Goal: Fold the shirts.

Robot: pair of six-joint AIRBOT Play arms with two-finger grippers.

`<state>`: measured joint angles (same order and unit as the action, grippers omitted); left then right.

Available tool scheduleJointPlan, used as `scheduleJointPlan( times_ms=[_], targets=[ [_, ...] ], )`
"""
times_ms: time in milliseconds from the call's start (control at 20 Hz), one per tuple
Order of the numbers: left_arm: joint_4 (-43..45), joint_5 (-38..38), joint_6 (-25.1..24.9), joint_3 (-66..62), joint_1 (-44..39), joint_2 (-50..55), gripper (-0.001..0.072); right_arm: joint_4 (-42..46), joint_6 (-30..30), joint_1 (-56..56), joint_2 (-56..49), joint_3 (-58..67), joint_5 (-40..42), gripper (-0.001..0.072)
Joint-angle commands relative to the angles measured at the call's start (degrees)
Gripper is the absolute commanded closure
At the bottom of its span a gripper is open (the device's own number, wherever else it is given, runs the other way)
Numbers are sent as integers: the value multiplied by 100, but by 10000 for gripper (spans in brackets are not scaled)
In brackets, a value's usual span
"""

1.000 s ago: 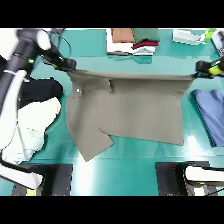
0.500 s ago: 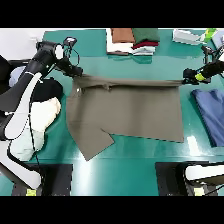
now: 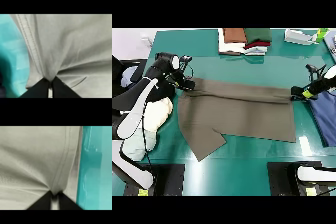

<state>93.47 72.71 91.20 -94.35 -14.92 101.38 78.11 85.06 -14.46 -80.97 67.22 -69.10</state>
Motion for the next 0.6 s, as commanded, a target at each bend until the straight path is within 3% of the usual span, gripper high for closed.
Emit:
scheduleJointPlan(
  times_ms=[0, 50, 300, 550],
  targets=[
    [-42, 197, 24, 68, 2, -11, 320, -52, -7, 2, 50, -275, 181, 334],
    [-42, 289, 31, 68, 2, -52, 182, -57, -2, -2, 50, -157, 76, 322],
    [17, 826, 461, 516, 0, -1005, 181, -42, -7, -2, 640, 243, -398, 322],
    [-221, 337, 1154, 3202, -4, -3040, 181, -46, -9, -2, 1515, -271, -291, 323]
  ],
)
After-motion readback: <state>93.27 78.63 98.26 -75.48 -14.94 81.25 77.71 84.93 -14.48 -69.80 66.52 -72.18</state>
